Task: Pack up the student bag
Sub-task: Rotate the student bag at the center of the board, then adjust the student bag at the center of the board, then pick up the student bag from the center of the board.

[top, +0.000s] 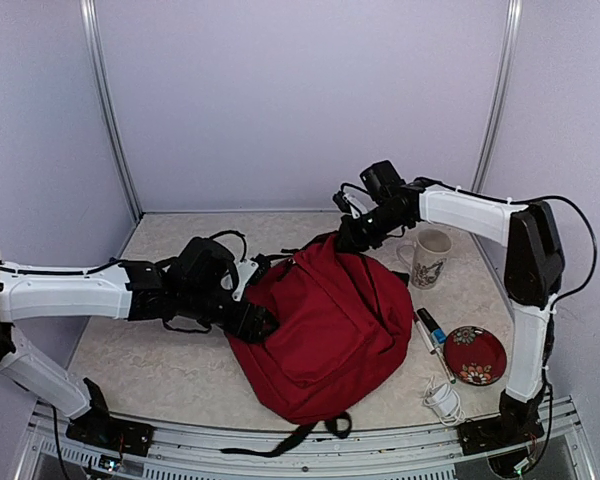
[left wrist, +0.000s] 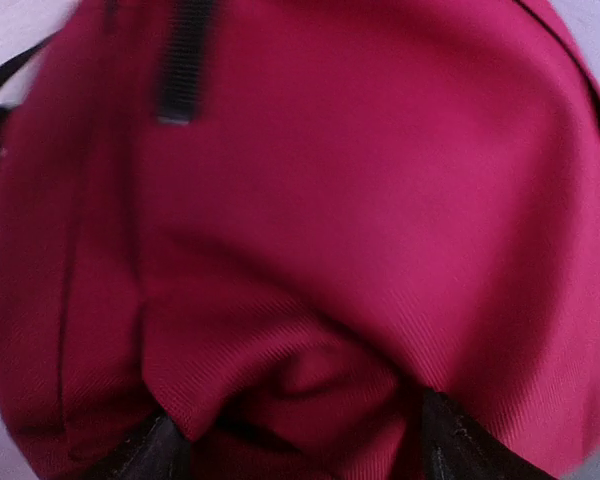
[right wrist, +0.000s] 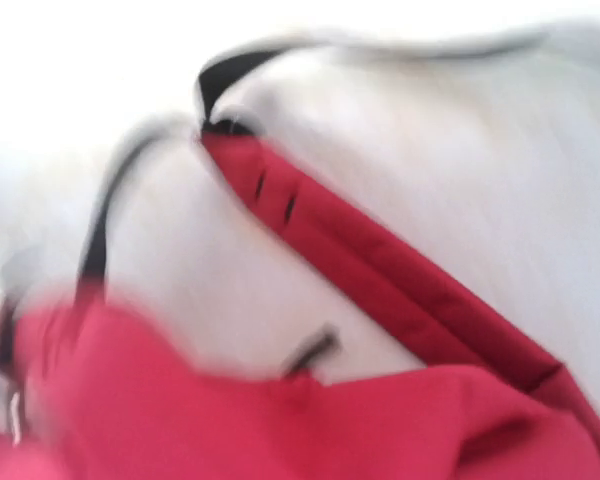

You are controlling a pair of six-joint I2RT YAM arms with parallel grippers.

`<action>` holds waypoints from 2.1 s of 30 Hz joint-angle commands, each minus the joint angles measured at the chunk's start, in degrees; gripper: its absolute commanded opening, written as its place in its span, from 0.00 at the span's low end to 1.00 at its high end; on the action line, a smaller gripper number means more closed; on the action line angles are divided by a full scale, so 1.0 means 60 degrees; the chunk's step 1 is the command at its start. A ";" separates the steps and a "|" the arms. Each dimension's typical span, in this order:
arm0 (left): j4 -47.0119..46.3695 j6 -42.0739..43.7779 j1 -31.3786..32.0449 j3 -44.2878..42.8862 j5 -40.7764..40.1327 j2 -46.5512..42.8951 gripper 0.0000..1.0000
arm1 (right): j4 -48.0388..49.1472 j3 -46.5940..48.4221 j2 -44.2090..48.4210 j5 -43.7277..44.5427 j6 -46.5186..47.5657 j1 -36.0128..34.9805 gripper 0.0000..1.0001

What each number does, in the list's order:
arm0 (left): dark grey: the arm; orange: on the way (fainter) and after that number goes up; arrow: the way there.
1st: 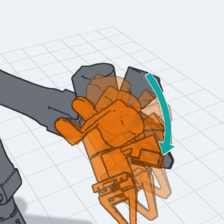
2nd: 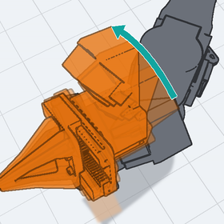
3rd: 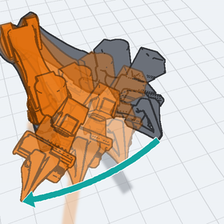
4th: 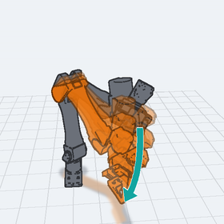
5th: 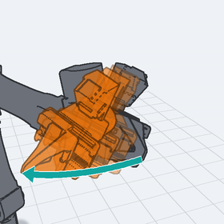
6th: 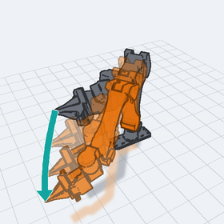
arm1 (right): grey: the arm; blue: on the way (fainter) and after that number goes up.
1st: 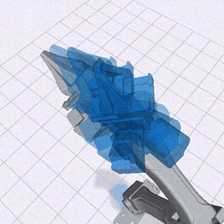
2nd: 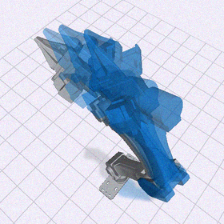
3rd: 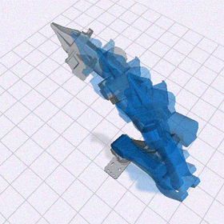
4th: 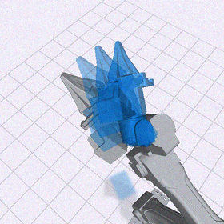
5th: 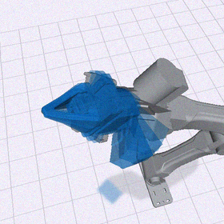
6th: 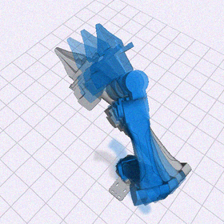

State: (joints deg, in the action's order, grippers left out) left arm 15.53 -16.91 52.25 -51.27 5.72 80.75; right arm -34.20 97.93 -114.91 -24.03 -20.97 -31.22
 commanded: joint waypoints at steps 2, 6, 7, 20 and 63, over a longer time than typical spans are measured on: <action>0.0867 0.0224 0.1667 0.0296 0.1396 -0.0796 0.82 | 0.0285 0.3439 -0.1906 -0.0420 0.0740 0.0106 0.13; 0.0941 0.0968 0.1880 0.0039 0.1636 -0.1660 0.91 | -0.0225 0.4641 -0.2165 0.0054 0.0949 0.0099 0.32; 0.0929 0.1144 0.1800 -0.0035 0.1547 -0.1924 0.93 | -0.0252 0.4668 -0.2008 0.0217 0.1048 0.0094 0.38; -0.1038 -0.1262 -0.3440 -0.1600 0.1940 0.1433 0.81 | -0.1136 -0.0194 0.2322 0.3491 0.0283 -0.1179 0.53; -0.3482 -0.1687 -0.1104 -0.2589 0.2204 0.0642 0.00 | 0.0583 -0.3466 0.6144 0.2769 -0.1784 -0.3082 0.51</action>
State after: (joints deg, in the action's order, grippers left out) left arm -3.46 -29.43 45.32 -62.54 24.91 88.68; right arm -38.98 76.75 -78.59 1.04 -30.28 -44.66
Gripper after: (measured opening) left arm 0.035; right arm 0.514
